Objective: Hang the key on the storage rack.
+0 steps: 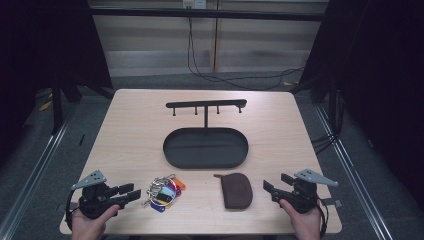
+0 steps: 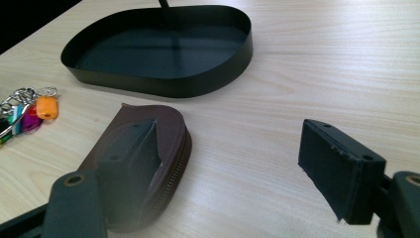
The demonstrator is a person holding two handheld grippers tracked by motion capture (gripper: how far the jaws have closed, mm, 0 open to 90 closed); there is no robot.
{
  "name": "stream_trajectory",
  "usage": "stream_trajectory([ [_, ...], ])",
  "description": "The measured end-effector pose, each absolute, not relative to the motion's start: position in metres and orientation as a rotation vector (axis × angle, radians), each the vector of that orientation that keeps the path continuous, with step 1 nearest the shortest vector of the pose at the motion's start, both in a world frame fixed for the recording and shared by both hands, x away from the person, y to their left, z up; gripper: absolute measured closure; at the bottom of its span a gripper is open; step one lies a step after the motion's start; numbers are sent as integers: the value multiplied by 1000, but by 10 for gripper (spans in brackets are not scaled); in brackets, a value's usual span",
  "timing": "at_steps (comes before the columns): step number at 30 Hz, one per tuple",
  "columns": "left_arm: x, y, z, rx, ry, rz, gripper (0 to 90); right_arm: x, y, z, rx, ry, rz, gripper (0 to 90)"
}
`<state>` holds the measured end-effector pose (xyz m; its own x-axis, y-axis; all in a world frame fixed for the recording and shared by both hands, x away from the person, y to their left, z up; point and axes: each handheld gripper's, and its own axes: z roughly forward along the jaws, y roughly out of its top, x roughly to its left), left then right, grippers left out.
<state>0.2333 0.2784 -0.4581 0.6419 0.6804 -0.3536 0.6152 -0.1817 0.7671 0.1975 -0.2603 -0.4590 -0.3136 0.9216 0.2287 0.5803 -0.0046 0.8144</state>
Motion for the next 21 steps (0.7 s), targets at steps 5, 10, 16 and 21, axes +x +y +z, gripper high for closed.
stream_trajectory([
  [5, 234, 277, -458, 1890, 1020, 75, 558, 201, -261, -460, 1571, 1907, 1237, 231],
  [10, 235, 275, -458, 1958, 1018, 38, 618, 197, -262, -460, 1571, 1902, 1240, 231],
  [16, 231, 267, -451, 2036, 967, 62, 692, 192, -264, -459, 1574, 1891, 1235, 231],
  [21, 231, 258, -444, 2039, 947, 36, 721, 189, -265, -462, 1589, 1915, 1204, 231],
])
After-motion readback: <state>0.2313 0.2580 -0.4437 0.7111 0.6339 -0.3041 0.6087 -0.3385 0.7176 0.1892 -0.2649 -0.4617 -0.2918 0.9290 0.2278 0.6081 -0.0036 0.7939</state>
